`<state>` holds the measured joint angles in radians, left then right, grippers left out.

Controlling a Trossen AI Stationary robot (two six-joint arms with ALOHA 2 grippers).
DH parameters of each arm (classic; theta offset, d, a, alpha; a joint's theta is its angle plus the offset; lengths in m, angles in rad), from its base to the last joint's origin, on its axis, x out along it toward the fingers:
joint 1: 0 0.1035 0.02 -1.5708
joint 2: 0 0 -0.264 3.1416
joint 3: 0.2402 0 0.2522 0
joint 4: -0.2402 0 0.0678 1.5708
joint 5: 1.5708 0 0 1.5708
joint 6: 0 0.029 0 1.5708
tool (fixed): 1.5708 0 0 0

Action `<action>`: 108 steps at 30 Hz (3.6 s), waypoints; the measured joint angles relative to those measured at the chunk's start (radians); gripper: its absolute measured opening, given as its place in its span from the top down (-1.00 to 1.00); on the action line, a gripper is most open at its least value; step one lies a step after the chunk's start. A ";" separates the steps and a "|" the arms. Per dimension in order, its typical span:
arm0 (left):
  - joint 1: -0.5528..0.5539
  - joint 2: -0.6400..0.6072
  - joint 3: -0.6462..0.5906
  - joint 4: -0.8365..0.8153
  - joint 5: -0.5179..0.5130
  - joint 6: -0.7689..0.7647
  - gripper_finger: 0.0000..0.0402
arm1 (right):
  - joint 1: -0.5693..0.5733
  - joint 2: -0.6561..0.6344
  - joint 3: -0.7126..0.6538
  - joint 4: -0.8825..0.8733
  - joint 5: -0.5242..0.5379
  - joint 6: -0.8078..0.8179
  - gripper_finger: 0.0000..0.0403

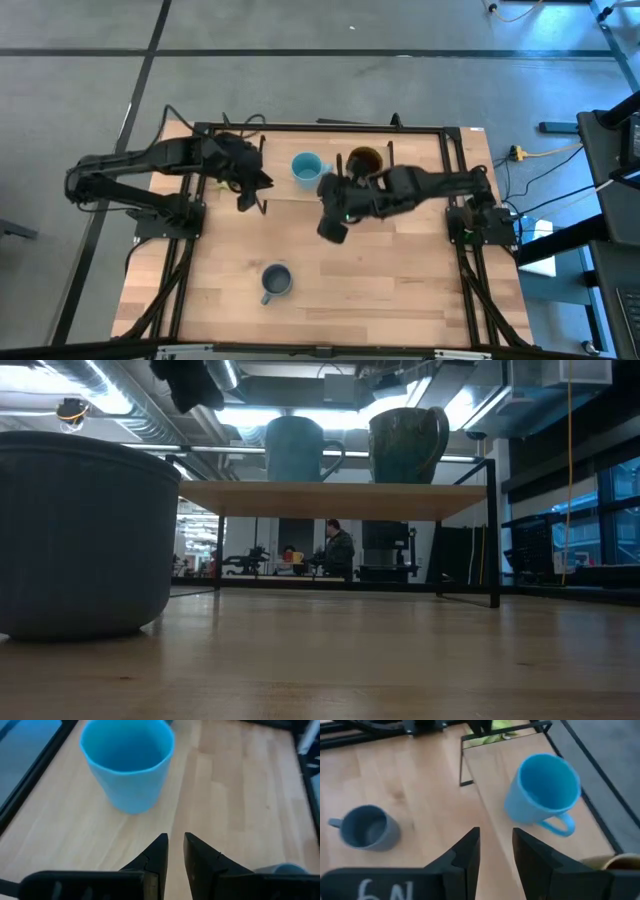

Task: Stack small to large cups/mugs on shelf
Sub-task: Remove the blue mug from the shelf

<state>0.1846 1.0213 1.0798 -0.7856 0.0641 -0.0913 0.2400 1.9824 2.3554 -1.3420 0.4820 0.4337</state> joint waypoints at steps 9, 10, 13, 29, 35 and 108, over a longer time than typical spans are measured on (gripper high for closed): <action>0.066 -0.013 -0.008 -0.013 0.055 0.134 0.73 | -0.129 -0.007 0.001 -0.016 -0.220 -0.273 0.43; 0.081 -0.013 -0.016 -0.013 0.053 0.155 0.73 | -0.143 -0.005 0.001 -0.011 -0.223 -0.287 0.43; 0.144 -0.012 -0.044 -0.011 0.066 0.207 0.73 | -0.185 0.006 0.001 0.041 -0.260 -0.357 0.43; 0.415 0.089 -0.134 0.320 0.321 0.200 0.73 | -0.278 0.040 0.000 -0.070 -0.480 -0.471 0.43; 0.417 0.160 -0.134 0.393 0.368 0.172 0.73 | -0.293 0.040 0.000 0.029 -0.517 -0.519 0.43; 0.484 0.274 -0.133 0.505 0.528 0.189 0.73 | -0.363 0.107 -0.072 0.091 -0.552 -0.672 0.70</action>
<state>0.6683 1.2952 0.9470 -0.2803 0.5920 0.0975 -0.1234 2.0892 2.2829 -1.2507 -0.0702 -0.2380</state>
